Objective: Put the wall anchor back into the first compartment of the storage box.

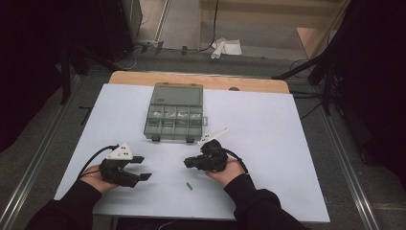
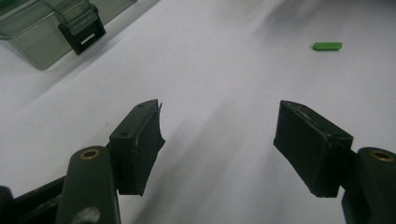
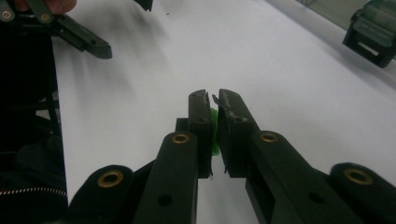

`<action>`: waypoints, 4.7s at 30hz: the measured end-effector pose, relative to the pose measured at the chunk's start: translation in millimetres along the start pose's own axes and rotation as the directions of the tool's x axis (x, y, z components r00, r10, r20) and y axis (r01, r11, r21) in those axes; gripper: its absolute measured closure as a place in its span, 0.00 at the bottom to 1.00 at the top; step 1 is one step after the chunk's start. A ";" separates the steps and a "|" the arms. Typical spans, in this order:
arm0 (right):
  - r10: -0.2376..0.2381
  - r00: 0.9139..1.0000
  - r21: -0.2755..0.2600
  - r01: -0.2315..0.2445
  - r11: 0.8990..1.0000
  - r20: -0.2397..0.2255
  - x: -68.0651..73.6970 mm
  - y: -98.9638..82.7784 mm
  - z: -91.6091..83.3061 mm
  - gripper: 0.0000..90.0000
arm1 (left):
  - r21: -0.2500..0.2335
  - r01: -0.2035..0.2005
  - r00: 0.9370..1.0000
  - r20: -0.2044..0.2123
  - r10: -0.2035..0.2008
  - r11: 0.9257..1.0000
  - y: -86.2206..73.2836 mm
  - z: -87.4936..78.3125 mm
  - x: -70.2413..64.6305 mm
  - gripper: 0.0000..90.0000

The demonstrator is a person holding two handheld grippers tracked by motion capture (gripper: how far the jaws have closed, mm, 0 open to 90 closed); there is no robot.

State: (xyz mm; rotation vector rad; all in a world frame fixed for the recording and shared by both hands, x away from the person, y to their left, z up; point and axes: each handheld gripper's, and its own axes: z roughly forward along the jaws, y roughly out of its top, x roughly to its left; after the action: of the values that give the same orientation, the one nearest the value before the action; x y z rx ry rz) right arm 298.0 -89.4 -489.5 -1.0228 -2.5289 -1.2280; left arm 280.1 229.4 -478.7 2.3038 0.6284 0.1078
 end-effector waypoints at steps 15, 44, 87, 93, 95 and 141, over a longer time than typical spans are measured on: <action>0.019 1.000 -0.009 -0.019 1.000 0.020 -2.6 8.7 6.3 0.95 | 0.007 -0.019 1.000 -0.008 0.019 1.000 -0.4 -0.2 -0.8 0.34; 0.025 0.999 -0.025 -0.024 0.999 0.032 -5.7 22.6 11.9 0.95 | 0.016 -0.060 0.997 -0.054 0.061 0.998 -0.7 -0.1 -0.6 0.28; 0.067 0.996 -0.088 -0.062 0.994 0.057 -22.7 69.7 17.0 0.95 | -0.018 -0.017 1.000 -0.021 0.017 1.000 -0.3 0.7 4.7 0.02; 0.074 0.995 -0.098 -0.068 0.993 0.061 -23.1 79.4 21.9 0.95 | -0.019 -0.020 1.000 -0.023 0.020 1.000 -0.2 1.3 3.8 0.02; 0.080 0.995 -0.103 -0.073 0.992 0.058 -23.5 82.9 22.9 0.95 | -0.011 -0.019 1.000 -0.025 0.019 1.000 0.1 1.1 3.8 0.02; 0.143 0.980 -0.137 -0.125 0.983 0.135 -39.4 142.9 63.2 0.95 | 0.011 -0.015 1.000 -0.027 0.015 1.000 2.3 0.5 3.9 0.02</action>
State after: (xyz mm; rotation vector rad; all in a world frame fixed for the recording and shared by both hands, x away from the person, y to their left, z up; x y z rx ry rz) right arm 428.3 -1.1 -455.5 -1.3336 -2.4622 -1.3365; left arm 284.5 229.5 -477.8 2.3208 0.6269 0.1431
